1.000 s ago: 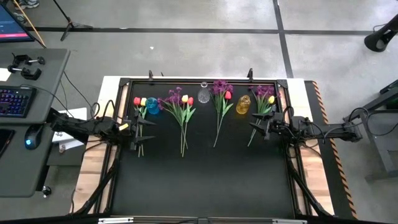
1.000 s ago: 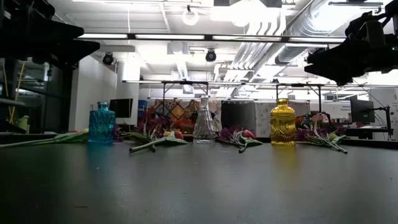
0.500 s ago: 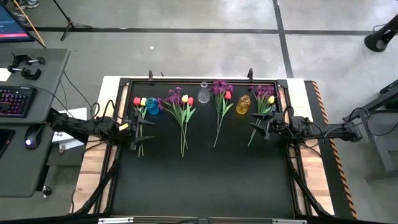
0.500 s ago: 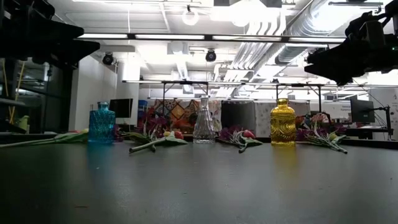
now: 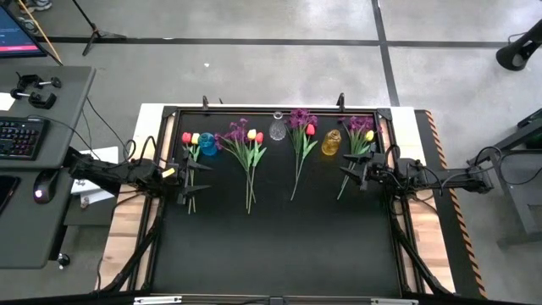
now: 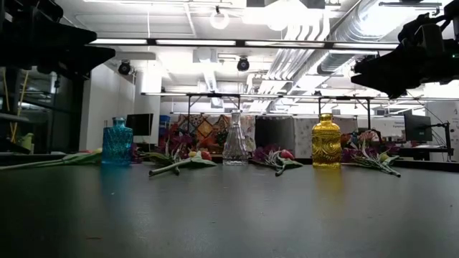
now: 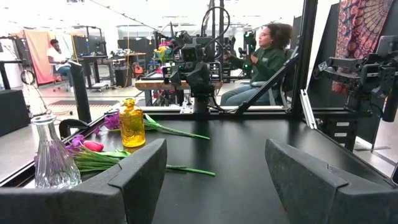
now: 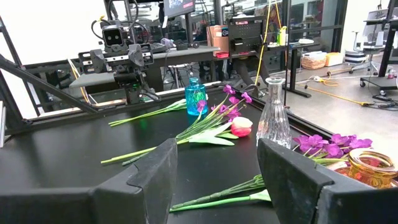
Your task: Sort flowers into vase by color
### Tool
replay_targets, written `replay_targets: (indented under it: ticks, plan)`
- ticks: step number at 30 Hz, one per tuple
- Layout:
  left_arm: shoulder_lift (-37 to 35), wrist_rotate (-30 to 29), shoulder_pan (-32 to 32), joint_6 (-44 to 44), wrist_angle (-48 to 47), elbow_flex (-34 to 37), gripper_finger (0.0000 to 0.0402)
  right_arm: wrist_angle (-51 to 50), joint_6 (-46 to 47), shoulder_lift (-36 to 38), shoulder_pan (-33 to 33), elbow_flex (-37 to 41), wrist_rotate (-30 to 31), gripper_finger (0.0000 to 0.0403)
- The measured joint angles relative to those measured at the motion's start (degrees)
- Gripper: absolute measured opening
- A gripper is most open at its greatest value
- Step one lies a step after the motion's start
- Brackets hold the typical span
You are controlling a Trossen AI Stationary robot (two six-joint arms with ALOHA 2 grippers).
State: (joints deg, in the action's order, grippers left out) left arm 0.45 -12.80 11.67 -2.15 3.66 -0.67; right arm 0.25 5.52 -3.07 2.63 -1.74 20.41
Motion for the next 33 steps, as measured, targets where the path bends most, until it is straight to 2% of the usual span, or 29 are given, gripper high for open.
replay_targets:
  ticks: [6, 13, 33]
  plan:
    - [0.00, 0.00, -0.01, -0.09, 0.02, -0.01, 0.0262, 0.00, 0.00, 0.00, 0.01, 0.00, 0.00, 0.0213]
    - [0.02, -0.02, -0.01, -9.27, 0.02, 0.00, 0.0262, 0.00, 0.00, 0.00, 0.00, 0.00, 0.00, 0.0213]
    - [0.01, -0.01, 0.00, -7.41, 0.02, -0.01, 0.0262, 0.00, 0.00, 0.00, 0.01, 0.00, 0.00, 0.0213]
